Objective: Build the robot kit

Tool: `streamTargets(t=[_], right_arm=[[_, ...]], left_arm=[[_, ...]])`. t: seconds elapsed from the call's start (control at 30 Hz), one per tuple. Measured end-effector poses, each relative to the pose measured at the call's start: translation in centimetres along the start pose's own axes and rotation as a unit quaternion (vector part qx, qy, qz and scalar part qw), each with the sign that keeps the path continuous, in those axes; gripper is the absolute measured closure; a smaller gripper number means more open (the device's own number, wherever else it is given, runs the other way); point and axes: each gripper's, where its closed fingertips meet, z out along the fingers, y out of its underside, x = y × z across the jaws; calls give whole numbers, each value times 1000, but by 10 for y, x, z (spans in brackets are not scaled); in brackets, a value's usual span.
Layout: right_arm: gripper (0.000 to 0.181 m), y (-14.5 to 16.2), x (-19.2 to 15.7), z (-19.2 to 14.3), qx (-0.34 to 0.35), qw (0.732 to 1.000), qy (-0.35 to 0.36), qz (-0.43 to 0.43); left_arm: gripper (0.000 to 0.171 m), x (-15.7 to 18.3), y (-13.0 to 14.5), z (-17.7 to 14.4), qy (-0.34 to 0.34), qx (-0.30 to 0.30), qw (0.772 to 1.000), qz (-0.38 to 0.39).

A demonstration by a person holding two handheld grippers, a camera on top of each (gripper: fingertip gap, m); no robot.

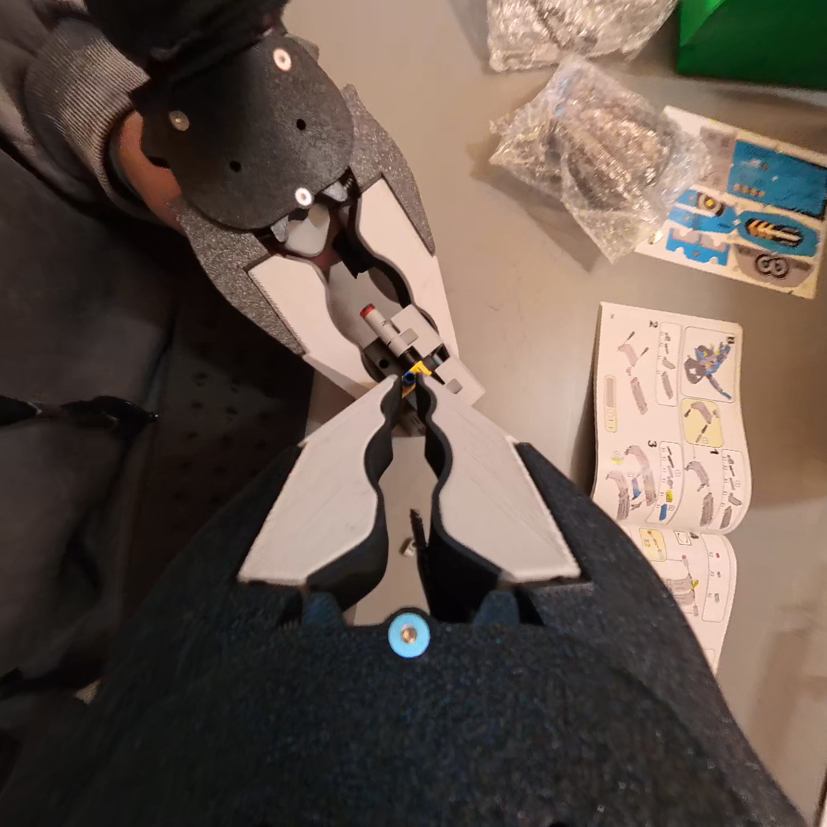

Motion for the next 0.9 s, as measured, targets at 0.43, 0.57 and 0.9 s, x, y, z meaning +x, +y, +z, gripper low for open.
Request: streamTargets(t=[0.43, 0.57, 0.9], right_arm=[[150, 162, 103, -77, 189, 870, 334, 310], [145, 187, 108, -65, 177, 861, 328, 347], [145, 183, 108, -58, 181, 872, 308, 335]], left_arm=[[128, 11, 3, 1, 110, -7, 993, 31], [126, 12, 4, 1, 141, -13, 990, 5], [125, 15, 4, 3, 165, -14, 986, -6]])
